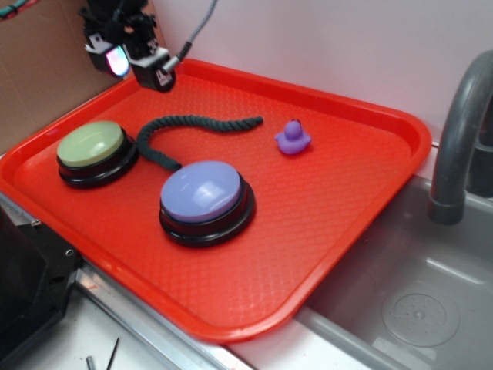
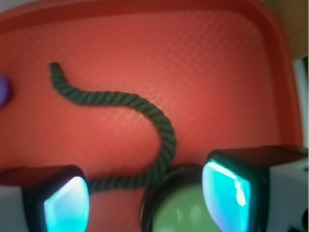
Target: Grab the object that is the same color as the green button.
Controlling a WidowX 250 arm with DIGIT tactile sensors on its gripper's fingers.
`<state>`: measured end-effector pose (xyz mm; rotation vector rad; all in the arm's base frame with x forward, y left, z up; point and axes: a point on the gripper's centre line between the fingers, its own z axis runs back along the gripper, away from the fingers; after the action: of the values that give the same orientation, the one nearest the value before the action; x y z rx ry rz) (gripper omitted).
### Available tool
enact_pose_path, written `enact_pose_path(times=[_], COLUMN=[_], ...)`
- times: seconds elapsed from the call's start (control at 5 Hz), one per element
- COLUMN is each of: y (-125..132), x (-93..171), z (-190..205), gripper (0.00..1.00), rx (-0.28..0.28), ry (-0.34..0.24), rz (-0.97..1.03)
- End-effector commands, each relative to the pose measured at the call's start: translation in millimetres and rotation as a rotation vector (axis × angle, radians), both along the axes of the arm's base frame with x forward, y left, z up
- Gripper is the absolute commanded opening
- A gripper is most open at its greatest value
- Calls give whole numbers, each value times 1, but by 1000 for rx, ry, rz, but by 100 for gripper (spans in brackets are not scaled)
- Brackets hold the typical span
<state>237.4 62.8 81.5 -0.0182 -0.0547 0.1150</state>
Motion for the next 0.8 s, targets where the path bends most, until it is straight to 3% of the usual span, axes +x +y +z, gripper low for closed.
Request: enact_pose_path(times=[0.0,0.6], y=[24,18], x=[18,26], z=[-24,-60], gripper=[100,100], rx=[48,98], ry=[8,96], rz=[39,4])
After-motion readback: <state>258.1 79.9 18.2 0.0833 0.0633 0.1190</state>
